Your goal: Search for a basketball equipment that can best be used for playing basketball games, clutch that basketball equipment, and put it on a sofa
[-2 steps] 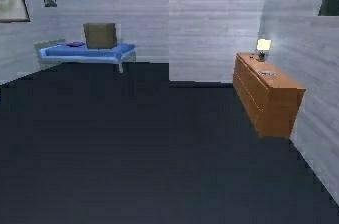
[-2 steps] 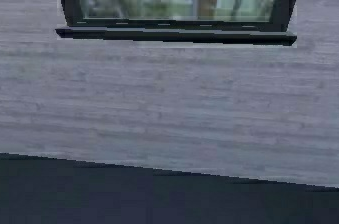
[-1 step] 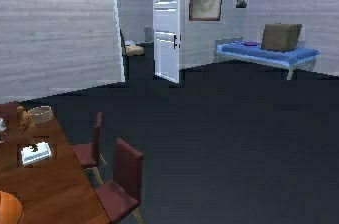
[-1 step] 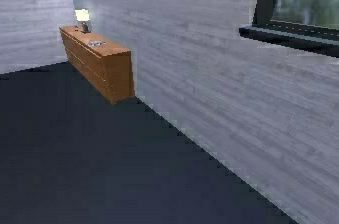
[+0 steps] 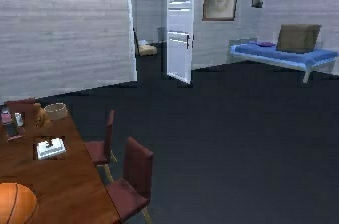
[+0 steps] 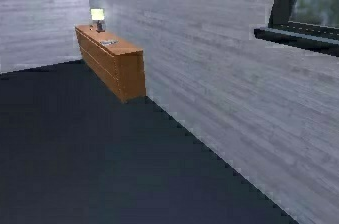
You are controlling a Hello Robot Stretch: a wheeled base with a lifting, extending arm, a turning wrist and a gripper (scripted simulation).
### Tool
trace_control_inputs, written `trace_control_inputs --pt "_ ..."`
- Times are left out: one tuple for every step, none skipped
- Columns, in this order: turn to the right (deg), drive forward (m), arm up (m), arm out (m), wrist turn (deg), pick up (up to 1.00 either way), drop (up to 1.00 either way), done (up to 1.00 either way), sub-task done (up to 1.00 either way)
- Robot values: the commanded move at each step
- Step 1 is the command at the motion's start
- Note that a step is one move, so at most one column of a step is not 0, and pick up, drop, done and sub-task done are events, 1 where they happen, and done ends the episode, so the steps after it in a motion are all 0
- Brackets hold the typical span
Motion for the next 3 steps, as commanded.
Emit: trace_control_inputs --pt "0.0 0.55 0.00 0.00 0.0 0.00 0.00 0.00 0.00" --pt "-45.0 0.00 0.00 0.00 0.0 0.00 0.00 0.00 0.00" --pt "-45.0 0.00 0.00 0.00 0.0 0.00 0.00 0.00 0.00"
